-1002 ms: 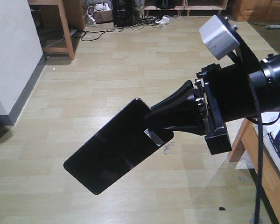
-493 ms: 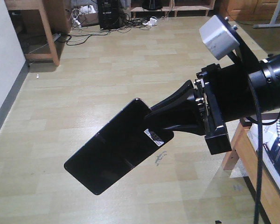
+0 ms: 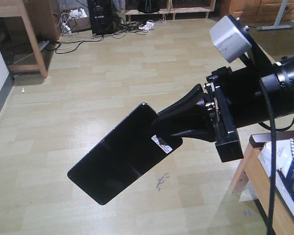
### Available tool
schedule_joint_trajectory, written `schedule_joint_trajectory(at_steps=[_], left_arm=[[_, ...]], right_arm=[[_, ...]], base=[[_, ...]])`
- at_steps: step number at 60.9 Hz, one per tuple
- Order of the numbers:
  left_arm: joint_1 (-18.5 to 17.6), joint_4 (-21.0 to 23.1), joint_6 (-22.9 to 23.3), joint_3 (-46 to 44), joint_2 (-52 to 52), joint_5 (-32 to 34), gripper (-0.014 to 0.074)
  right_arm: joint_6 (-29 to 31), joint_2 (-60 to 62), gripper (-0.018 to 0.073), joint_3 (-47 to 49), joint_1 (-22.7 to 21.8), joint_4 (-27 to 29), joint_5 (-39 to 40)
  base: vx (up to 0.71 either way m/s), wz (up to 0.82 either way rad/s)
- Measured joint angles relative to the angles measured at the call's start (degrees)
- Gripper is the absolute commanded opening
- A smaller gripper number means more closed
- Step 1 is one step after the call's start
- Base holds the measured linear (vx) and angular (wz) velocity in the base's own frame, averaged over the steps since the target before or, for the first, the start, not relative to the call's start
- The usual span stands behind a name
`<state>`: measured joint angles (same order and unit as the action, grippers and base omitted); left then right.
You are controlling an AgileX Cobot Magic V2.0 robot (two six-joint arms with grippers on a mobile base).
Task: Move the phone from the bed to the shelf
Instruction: 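Carry the phone in the right gripper while driving toward the shelves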
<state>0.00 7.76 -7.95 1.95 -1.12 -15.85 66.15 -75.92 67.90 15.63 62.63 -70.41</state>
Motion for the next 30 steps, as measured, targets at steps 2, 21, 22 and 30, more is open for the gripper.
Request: schedule_joint_trajectory(at_steps=[2,21,22,30], left_arm=[[0.0,0.0,0.0,0.0,0.0,0.0,0.0001],[0.0,0.0,0.0,0.0,0.0,0.0,0.0001],[0.0,0.0,0.0,0.0,0.0,0.0,0.0001],[0.0,0.0,0.0,0.0,0.0,0.0,0.0001]], right_arm=[[0.0,0.0,-0.0001,0.0,0.0,0.0,0.0],[0.0,0.0,-0.0001,0.0,0.0,0.0,0.0],[0.0,0.0,-0.0001,0.0,0.0,0.0,0.0],[0.0,0.0,-0.0001,0.0,0.0,0.0,0.0]], base=[[0.3,-0.06],[0.34,-0.04],[0.35,-0.01],[0.35,-0.01]])
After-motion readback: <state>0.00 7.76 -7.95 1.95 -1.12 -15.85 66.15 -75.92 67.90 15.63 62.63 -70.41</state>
